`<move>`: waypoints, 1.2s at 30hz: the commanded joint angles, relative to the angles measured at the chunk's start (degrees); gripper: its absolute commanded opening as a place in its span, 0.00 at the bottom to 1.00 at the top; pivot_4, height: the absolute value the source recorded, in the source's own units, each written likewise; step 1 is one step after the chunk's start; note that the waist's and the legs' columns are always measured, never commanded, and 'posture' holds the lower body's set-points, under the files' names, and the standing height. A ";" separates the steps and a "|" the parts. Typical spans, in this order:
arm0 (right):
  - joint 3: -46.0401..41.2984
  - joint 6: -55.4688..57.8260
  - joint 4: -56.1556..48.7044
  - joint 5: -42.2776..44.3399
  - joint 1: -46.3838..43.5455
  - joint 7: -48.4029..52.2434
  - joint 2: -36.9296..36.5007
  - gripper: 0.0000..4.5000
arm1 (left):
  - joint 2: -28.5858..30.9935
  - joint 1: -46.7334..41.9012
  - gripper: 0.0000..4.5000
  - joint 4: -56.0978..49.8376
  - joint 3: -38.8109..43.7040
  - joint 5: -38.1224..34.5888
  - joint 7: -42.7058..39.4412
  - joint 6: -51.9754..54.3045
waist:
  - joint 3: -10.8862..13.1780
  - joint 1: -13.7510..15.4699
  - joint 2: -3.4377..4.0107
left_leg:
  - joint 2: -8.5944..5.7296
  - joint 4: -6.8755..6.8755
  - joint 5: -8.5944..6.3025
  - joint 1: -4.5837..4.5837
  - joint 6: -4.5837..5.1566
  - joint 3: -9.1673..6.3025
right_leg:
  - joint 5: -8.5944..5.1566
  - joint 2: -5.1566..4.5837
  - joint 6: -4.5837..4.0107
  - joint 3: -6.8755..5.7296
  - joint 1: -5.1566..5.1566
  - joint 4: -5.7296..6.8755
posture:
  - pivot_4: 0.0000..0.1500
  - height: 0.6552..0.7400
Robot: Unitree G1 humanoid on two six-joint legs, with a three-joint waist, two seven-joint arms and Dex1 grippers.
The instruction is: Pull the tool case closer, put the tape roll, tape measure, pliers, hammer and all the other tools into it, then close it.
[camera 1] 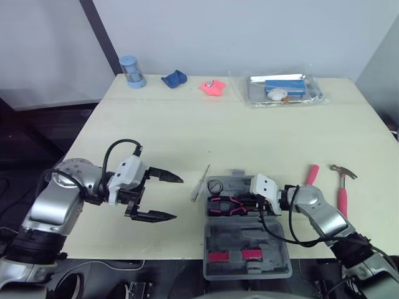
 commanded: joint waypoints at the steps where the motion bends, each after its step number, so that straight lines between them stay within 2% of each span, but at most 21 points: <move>1: 5.74 6.41 11.53 -6.76 3.51 -0.16 -1.53 0.02 | -0.45 0.35 1.00 -0.88 1.43 0.04 0.48 -0.70 | -0.12 -0.02 0.10 | 0.00 -0.04 -0.01 0.14 0.02 -0.01 | 0.00 0.00 0.00 0.00 0.15 -0.04 | 1.00 1.00; 8: 7.10 5.97 14.57 -8.48 3.43 -0.25 -2.31 0.02 | -1.42 0.96 1.00 -0.90 1.22 0.46 1.39 -1.09 | -1.43 0.15 -0.18 | -0.01 -0.52 -0.03 1.05 0.06 0.03 | -0.10 -0.05 -0.15 0.08 0.88 -0.22 | 1.00 1.00; 15: 0.77 -3.13 8.45 -4.51 4.21 -4.50 -0.20 0.02 | -2.24 2.34 1.00 -1.04 1.61 1.31 3.07 -1.06 | -1.52 0.07 0.02 | -0.02 -0.70 -0.03 1.10 0.05 0.01 | -0.09 -0.06 -0.13 0.10 0.87 -0.26 | 1.00 1.00; 18: -2.80 -4.64 2.25 -1.52 5.62 -5.22 0.33 0.02 | -2.38 3.54 1.00 -1.27 1.56 1.58 3.87 -0.89 | -1.27 0.11 0.10 | -0.02 -0.70 -0.03 1.02 0.05 0.01 | -0.08 -0.07 -0.13 0.10 0.81 -0.26 | 1.00 1.00; 19: -3.88 -4.36 -0.03 -0.43 6.19 -5.30 0.38 0.02 | -2.46 3.87 1.00 -1.34 1.60 1.56 4.08 -0.84 | -0.94 0.12 0.44 | -0.02 -0.70 -0.03 0.99 0.05 0.01 | -0.07 -0.10 -0.11 0.09 0.80 -0.27 | 1.00 1.00; 22: -6.53 -3.97 -5.18 2.40 7.76 -5.04 0.45 0.02 | -3.17 4.17 1.00 -0.64 1.60 2.26 5.22 -1.58 | -0.60 0.10 0.56 | -0.08 -0.70 -0.03 0.60 0.05 0.09 | -0.03 -0.15 -0.05 0.20 0.38 -0.17 | 1.00 1.00; 27: -15.13 -6.86 -16.22 9.50 14.63 -1.95 -4.14 0.02 | -4.03 6.55 1.00 0.97 1.85 2.95 5.58 -3.47 | -0.21 -0.08 0.69 | -0.07 -0.68 -0.01 -0.24 0.02 0.06 | -0.02 -0.14 -0.03 0.18 -0.44 -0.12 | 1.00 1.00; 30: -20.24 -7.15 -18.31 13.30 18.40 -0.37 -6.56 0.02 | -3.88 7.66 1.00 1.87 1.54 3.81 5.52 -4.21 | -0.10 -0.20 0.59 | -0.08 -0.68 0.00 -0.51 0.01 0.07 | -0.02 -0.12 -0.02 0.21 -0.74 -0.16 | 1.00 1.00; 36: -26.92 -11.52 -14.97 14.14 26.78 4.71 -13.05 0.02 | -5.31 8.48 1.00 6.30 0.14 7.24 5.42 -9.06 | 0.05 0.10 0.54 | -0.07 -0.69 -0.02 -0.50 0.03 0.09 | -0.02 -0.12 -0.02 0.21 -0.72 -0.20 | 1.00 1.00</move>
